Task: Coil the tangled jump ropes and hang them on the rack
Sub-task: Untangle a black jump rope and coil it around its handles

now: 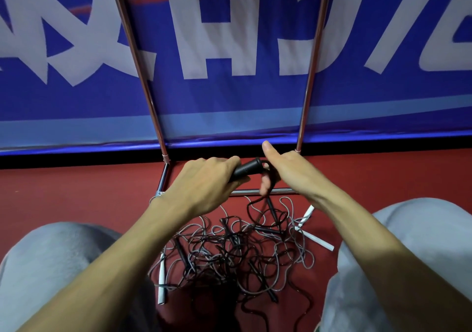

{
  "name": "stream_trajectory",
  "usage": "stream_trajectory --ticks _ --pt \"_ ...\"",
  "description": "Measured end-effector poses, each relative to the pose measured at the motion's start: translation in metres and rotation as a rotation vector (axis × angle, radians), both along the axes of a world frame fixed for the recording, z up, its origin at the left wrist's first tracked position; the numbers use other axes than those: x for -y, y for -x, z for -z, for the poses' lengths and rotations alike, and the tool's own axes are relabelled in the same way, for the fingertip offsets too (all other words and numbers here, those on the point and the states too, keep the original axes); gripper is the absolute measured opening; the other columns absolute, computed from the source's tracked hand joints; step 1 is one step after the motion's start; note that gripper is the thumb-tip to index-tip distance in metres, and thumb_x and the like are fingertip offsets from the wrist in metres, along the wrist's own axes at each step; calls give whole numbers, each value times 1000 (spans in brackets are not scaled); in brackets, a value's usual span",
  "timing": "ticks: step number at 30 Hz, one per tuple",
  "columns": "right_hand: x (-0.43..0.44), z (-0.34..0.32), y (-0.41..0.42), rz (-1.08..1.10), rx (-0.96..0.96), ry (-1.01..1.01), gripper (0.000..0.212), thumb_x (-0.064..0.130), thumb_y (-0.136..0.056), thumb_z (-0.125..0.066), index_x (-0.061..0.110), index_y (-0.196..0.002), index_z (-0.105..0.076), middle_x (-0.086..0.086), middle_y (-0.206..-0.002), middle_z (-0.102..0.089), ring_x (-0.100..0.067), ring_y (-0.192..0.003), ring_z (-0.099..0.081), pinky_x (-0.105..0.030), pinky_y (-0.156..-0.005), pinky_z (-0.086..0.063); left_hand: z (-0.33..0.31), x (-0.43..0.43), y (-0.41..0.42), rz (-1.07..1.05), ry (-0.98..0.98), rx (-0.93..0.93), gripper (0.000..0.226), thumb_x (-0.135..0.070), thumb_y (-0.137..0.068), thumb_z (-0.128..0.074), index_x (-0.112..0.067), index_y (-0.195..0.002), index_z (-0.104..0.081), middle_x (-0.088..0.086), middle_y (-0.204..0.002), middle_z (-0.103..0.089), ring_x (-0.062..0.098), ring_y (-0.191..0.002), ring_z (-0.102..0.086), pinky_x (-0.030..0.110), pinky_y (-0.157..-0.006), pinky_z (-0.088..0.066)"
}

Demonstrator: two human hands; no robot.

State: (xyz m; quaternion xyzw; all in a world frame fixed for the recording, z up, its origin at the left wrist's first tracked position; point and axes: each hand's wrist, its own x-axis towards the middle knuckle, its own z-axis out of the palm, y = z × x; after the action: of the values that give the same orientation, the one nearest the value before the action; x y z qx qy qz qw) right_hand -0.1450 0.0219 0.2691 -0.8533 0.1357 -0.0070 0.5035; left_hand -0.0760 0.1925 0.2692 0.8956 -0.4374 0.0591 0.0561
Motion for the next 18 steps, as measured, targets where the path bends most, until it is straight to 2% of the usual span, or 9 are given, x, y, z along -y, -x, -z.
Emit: stream_trajectory --ticks 2,4,5,7,10,14,16,18 --pt "-1 -4 3 6 8 -106 68 57 -95 -35 11 -48 -50 -7 -43 -54 -23 -51 -62 -28 -75 -47 0 1 0 4 3 1 28 -52 -97 -39 -26 -92 -31 1 -106 -63 34 -93 -60 34 -64 -34" --pt "-2 -5 4 21 38 -213 58 53 -93 -48 14 -50 -41 0 -37 -34 -18 -34 -40 -29 -57 -50 2 3 2 18 46 -33 27 -47 -98 -42 -23 -92 -30 1 -105 -62 34 -91 -59 35 -63 -33" --pt "-3 -6 5 21 52 -266 53 48 -92 -54 15 -52 -41 3 -38 -27 -14 -33 -30 -26 -46 -44 3 4 2 25 69 -48 26 -44 -99 -42 -23 -92 -29 1 -105 -61 33 -89 -59 35 -62 -32" --pt "-2 -6 6 29 52 -358 43 34 -92 -58 15 -56 -43 5 -43 -24 -9 -34 -21 -19 -38 -26 7 6 4 41 92 -43 23 -40 -99 -42 -24 -93 -26 1 -105 -58 31 -86 -57 35 -61 -32" --pt "0 -5 7 28 41 -396 37 22 -93 -55 15 -59 -43 4 -48 -25 -7 -37 -20 -17 -36 -13 13 8 5 59 120 -55 24 -39 -99 -42 -24 -93 -25 1 -102 -56 31 -84 -56 37 -61 -36" --pt "1 -6 3 53 183 -243 40 20 -95 -50 19 -56 -39 9 -43 -27 -7 -37 -22 -19 -38 -17 14 13 7 55 259 -240 26 -38 -95 -52 -25 -89 -30 -4 -77 -49 37 -77 -56 41 -63 -42" --pt "4 -6 -1 113 311 -95 44 28 -92 -51 22 -50 -37 12 -43 -28 -8 -40 -24 -26 -45 -21 13 17 8 13 363 -348 26 -37 -89 -58 -27 -83 -36 -3 -68 -52 34 -70 -56 41 -62 -45" --pt "6 -5 -3 214 386 -21 40 41 -83 -48 22 -51 -37 8 -49 -28 -13 -48 -26 -34 -52 -22 12 17 8 -35 428 -433 23 -41 -81 -62 -28 -79 -43 -2 -64 -56 29 -64 -56 39 -61 -46"
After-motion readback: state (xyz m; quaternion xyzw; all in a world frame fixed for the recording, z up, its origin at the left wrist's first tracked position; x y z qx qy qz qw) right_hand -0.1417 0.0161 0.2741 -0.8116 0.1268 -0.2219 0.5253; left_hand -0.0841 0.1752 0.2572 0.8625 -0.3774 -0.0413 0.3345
